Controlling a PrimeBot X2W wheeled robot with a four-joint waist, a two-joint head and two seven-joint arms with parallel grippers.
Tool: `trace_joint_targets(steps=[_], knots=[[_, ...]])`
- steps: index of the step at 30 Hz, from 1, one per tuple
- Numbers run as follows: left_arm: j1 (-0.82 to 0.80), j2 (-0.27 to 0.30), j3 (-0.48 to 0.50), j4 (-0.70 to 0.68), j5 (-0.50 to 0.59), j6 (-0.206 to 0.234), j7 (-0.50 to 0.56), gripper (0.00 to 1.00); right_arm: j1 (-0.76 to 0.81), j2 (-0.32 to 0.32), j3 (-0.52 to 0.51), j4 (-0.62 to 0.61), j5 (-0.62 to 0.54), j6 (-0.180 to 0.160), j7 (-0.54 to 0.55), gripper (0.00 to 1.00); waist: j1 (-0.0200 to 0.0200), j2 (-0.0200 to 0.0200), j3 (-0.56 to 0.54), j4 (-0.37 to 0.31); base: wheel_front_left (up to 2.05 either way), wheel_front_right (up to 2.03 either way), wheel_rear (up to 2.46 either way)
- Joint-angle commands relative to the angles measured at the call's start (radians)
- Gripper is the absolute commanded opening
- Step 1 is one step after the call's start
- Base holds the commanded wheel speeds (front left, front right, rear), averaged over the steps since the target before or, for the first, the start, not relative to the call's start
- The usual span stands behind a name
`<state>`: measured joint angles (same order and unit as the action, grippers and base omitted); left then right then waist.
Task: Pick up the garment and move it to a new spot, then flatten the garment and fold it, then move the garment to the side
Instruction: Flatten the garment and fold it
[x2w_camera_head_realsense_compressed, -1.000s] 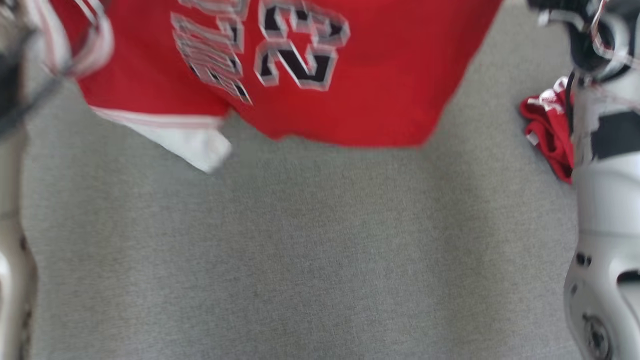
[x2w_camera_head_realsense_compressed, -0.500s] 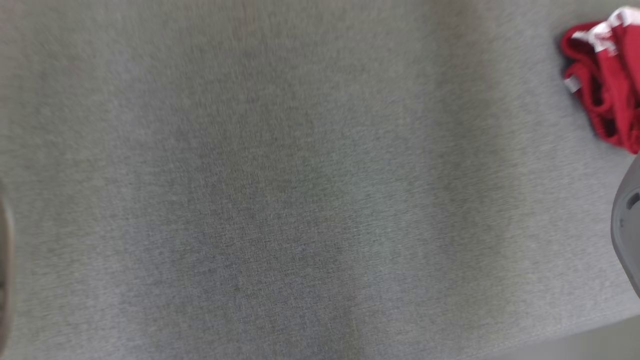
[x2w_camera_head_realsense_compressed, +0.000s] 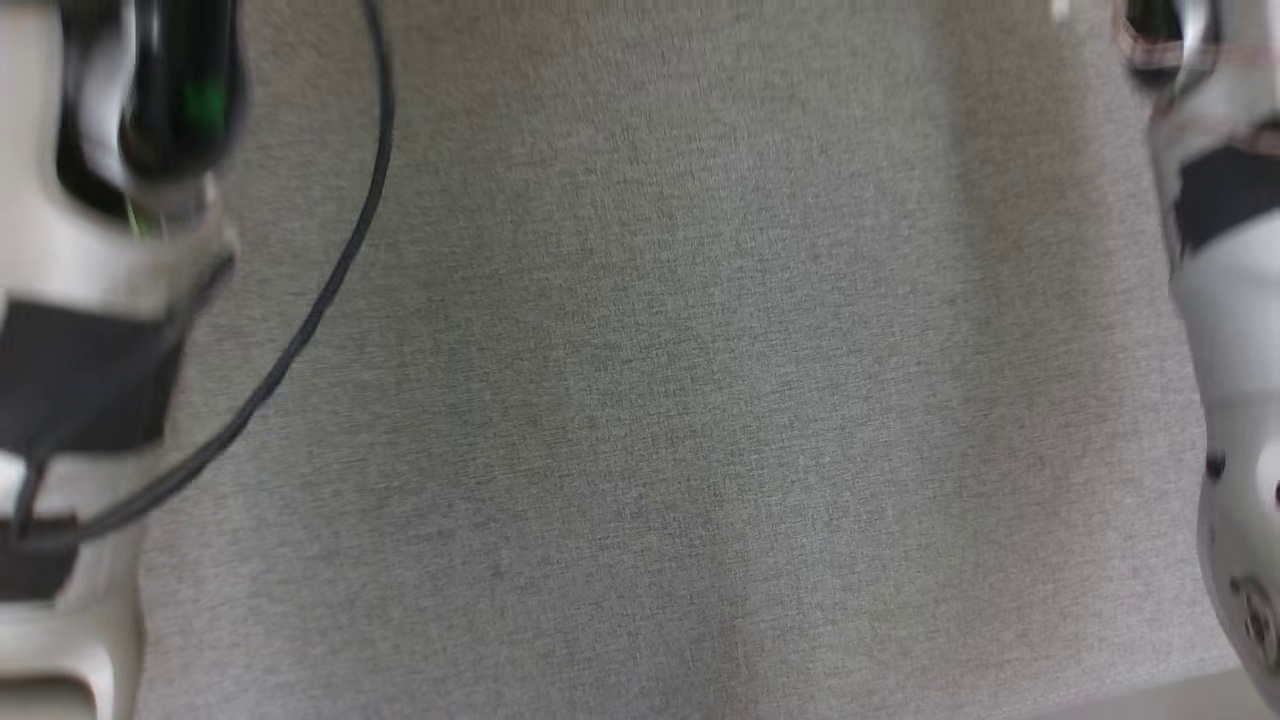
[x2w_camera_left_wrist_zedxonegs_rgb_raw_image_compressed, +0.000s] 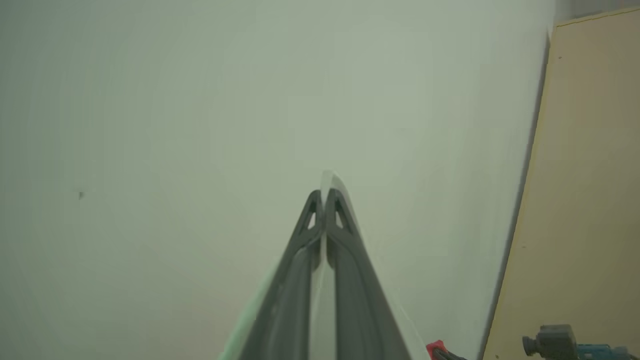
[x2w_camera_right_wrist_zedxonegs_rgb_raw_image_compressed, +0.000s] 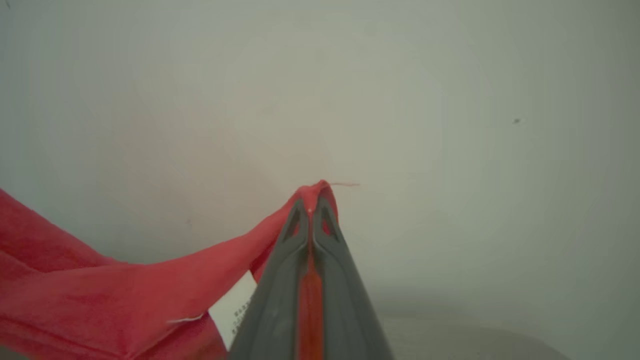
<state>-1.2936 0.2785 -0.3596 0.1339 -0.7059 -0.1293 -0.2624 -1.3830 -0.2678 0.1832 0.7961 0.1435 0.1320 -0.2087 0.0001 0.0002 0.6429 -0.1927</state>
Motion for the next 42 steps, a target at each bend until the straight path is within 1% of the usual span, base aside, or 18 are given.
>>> trace_joint_targets(steps=[1,4,5,7,9,13,17,19,23,26,32,36,42], knots=[[0.039,0.003,0.012,-0.01,-0.03,-0.001,-0.003,0.0,0.033,-0.011,0.008,-0.012,0.021,-0.002,0.005,0.0,-0.0001,-0.0002,-0.054,0.02,0.0,0.0,0.0],[0.144,0.028,0.006,-0.026,-0.091,-0.001,0.0,0.0,0.119,-0.049,0.043,-0.063,0.094,-0.002,0.082,0.0,-0.0001,-0.0002,-0.113,0.036,0.0,0.0,0.0],[0.212,0.043,-0.003,-0.041,-0.136,-0.001,0.036,0.0,0.183,-0.075,0.05,-0.114,0.144,-0.002,0.151,0.0,-0.0001,-0.0002,-0.149,0.043,0.0,0.0,0.0],[0.292,0.059,-0.007,-0.055,-0.186,0.006,0.086,0.0,0.253,-0.094,0.05,-0.171,0.187,-0.002,0.225,0.0,-0.0001,-0.0002,-0.188,0.047,0.0,0.0,0.0],[0.369,0.062,0.011,-0.091,-0.244,0.027,0.113,0.0,0.318,-0.11,0.04,-0.239,0.217,-0.002,0.294,0.0,-0.0001,-0.0002,-0.228,0.049,0.0,0.0,0.0],[0.535,0.087,0.037,-0.172,-0.317,0.084,0.151,0.0,0.468,-0.131,-0.012,-0.353,0.232,-0.002,0.419,0.0,-0.0001,-0.0002,-0.302,0.059,0.0,0.0,0.0],[0.717,0.103,0.032,-0.256,-0.375,0.127,0.188,0.0,0.614,-0.118,-0.085,-0.446,0.211,-0.002,0.511,0.0,-0.0001,-0.0002,-0.359,0.071,0.0,0.0,0.0],[0.804,0.106,0.03,-0.28,-0.383,0.161,0.187,0.0,0.691,-0.104,-0.129,-0.484,0.199,-0.002,0.544,0.0,-0.0001,-0.0002,-0.386,0.082,0.0,0.0,0.0],[0.963,0.09,0.022,-0.33,-0.42,0.216,0.183,0.0,0.831,-0.078,-0.198,-0.569,0.163,-0.002,0.608,0.0,-0.0001,-0.0002,-0.429,0.095,0.0,0.0,0.0],[1.071,0.084,0.02,-0.365,-0.469,0.242,0.201,0.0,0.915,-0.049,-0.233,-0.631,0.14,-0.002,0.652,0.0,-0.0001,-0.0002,-0.449,0.098,0.0,0.0,0.0],[1.26,0.077,0.047,-0.448,-0.648,0.216,0.249,0.0,1.043,-0.006,-0.293,-0.704,0.095,-0.002,0.719,0.0,-0.0001,-0.0002,-0.498,0.113,0.0,0.0,0.0],[1.365,0.09,0.056,-0.467,-0.711,0.208,0.268,0.0,1.119,0.022,-0.317,-0.727,0.087,-0.002,0.741,0.0,-0.0001,-0.0002,-0.526,0.134,0.0,0.0,0.0],[1.494,0.107,0.038,-0.462,-0.783,0.194,0.31,0.0,1.212,0.054,-0.379,-0.753,0.05,-0.002,0.761,0.0,-0.0001,-0.0002,-0.545,0.158,0.0,0.0,0.0]])
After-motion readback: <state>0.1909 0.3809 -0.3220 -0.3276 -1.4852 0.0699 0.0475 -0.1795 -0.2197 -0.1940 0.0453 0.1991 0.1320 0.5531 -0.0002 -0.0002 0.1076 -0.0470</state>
